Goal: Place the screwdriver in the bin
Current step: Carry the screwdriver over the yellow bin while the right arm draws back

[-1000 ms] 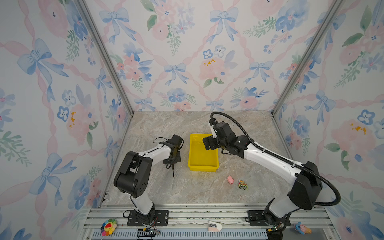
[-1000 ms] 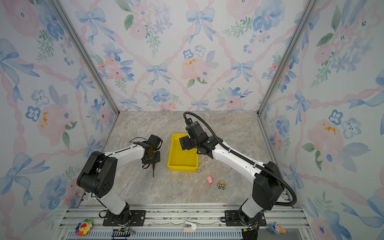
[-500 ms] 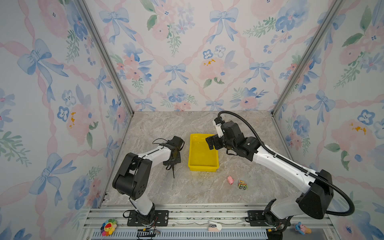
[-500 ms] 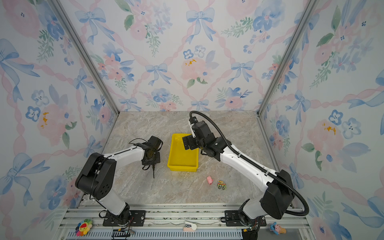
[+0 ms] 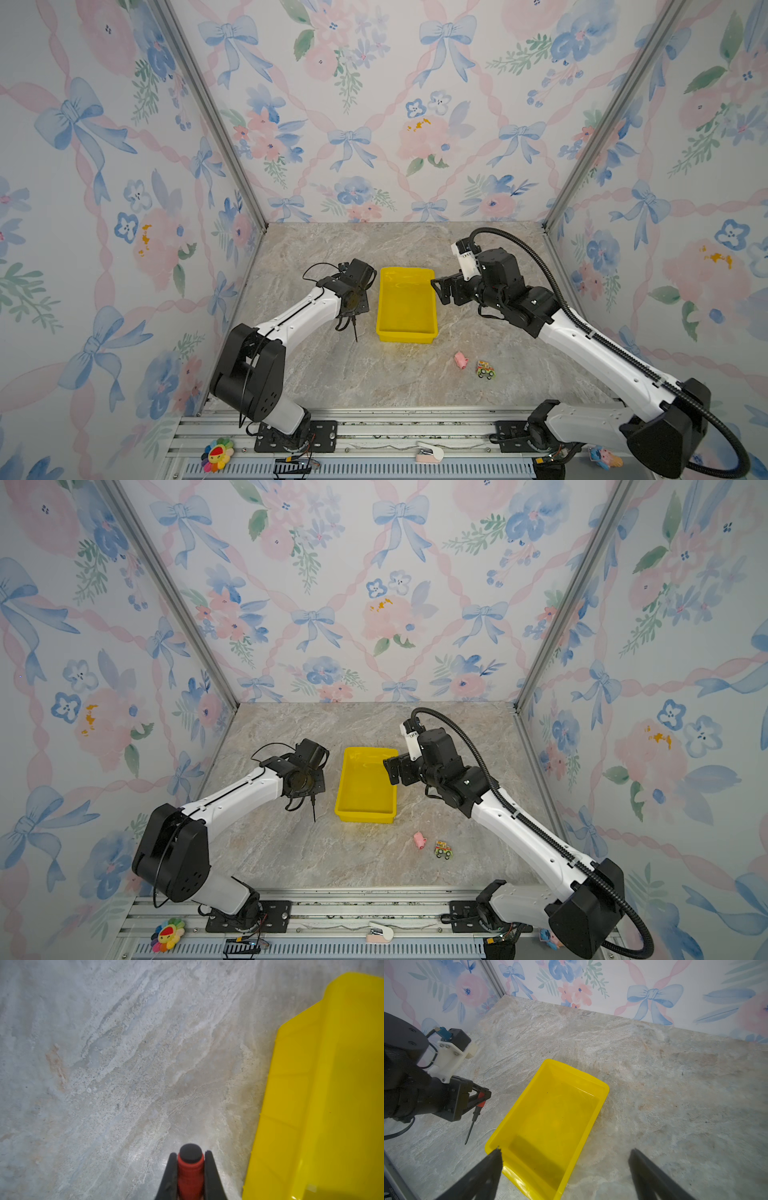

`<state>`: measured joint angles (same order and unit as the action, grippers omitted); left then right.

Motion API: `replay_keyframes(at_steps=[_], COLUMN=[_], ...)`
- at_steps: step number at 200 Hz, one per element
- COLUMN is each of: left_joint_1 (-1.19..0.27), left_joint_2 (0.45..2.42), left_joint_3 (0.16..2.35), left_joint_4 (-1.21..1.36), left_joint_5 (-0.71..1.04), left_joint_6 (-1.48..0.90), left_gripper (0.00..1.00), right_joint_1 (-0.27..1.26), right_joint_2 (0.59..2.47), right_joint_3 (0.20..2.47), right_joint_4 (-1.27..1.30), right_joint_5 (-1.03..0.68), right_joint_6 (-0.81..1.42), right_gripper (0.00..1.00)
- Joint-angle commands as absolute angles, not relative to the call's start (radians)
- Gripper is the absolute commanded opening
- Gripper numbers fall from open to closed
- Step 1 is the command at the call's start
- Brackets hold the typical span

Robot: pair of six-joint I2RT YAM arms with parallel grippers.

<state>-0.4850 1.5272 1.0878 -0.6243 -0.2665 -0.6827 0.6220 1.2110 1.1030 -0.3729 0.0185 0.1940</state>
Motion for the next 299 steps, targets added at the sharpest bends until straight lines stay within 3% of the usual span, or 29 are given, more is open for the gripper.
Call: replay_keyframes(at_steps=[1, 146, 299], left_joint_1=[-0.502, -0.699, -0.724], left_joint_2=[1.506, 1.708, 1.901], left_joint_3=[1.166, 1.538, 1.65], left_joint_4=[-0.667, -0.686, -0.683], left_joint_5=[-0.287, -0.251, -0.213], left_joint_6=[-0.695, -0.726, -0.706], left_gripper=[0.0, 0.0, 0.0], right_joint_1=[0.597, 0.583, 0.592], right_joint_2=[1.136, 0.852, 0.876], right_joint_3=[1.055, 0.983, 0.941], right_joint_4=[-0.357, -0.552, -0.557], right_joint_5=[-0.019, 0.106, 0.12], right_joint_6=[0.21, 0.236, 0.292], right_gripper=[0.97, 0.97, 0.97])
